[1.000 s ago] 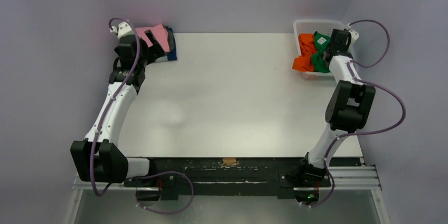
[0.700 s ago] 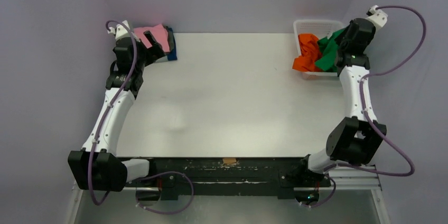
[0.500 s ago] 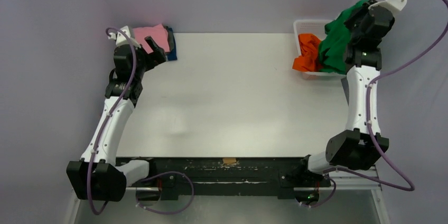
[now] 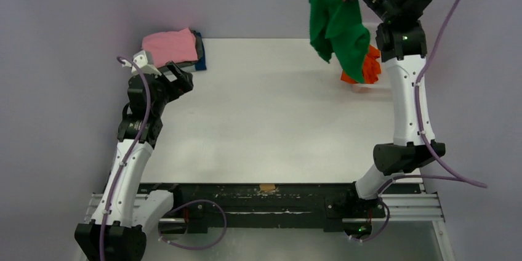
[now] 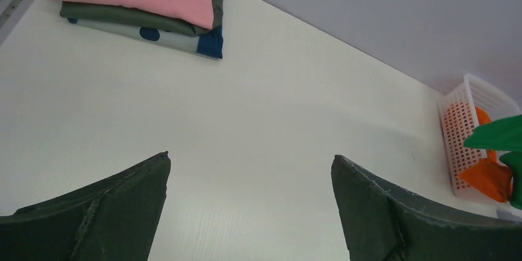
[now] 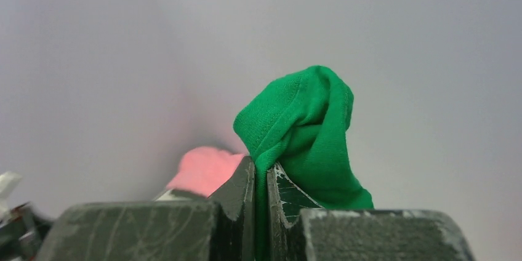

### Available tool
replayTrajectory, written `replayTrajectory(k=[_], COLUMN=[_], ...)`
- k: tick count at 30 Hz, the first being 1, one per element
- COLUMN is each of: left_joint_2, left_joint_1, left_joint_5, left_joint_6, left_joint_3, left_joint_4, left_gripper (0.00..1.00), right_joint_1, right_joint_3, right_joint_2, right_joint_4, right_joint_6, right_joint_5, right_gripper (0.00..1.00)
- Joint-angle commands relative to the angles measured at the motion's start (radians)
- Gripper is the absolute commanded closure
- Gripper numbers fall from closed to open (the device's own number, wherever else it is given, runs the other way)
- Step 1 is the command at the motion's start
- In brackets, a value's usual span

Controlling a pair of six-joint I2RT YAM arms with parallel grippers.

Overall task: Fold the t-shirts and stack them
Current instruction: Grab crumpled tshirt from bin with the right arm, then move the tshirt to the center of the board

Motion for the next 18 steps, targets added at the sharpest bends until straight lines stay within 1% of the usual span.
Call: replayTrajectory(k=[1, 5, 8, 10, 11, 13, 14, 16, 18], left_joint_2=[-0.072, -0.113, -0.146, -0.165, -0.172, -0.183, -0.186, -0.183, -0.173], left_joint_1=[-0.001, -0.001, -0.001, -0.001, -0.001, -0.001, -0.001, -0.001, -0.001], left_joint_5=[-0.025, -0.040, -0.064, -0.069, -0.073, -0.084, -0.087, -0.078, -0.069], left_joint_6=[-0.037, -0.069, -0.127, -0.162, -0.181, -0.235, -0.259, -0.281, -0.298], left_joint_3=[-0.023, -0.026, -0.010, -0.003, 0.001, 0.000, -0.003, -0.008, -0.010], left_joint_4=[-0.028, -0.044, -0.116, -0.181, -0.218, -0.292, -0.323, -0.390, -0.472], left_gripper=[0.00, 0.00, 0.00, 0.00, 0.00, 0.00, 0.00, 0.00, 0.00], right_joint_1=[0.133, 0.195, 0.199, 0.199, 0.199, 0.197, 0.196, 0.189, 0.175], right_joint_3=[0.071, 0.064, -0.008, -0.062, -0.118, -0.289, -0.386, -0.558, -0.715], right_joint_2=[-0.025, -0.032, -0.049, -0.065, -0.088, -0.151, -0.185, -0.238, -0.271], right_joint_4=[0.108, 0.145, 0.222, 0.208, 0.191, 0.156, 0.116, 0.024, -0.058], right_joint_6=[0.016, 0.045, 0.132, 0.137, 0.123, 0.064, 0.029, -0.019, -0.024], right_joint_5=[-0.188, -0.251, -0.307, -0.330, -0.317, -0.240, -0.169, 0.048, 0.262], right_gripper=[1.00, 1.00, 1.00, 1.00, 1.00, 1.00, 1.00, 1.00, 1.00])
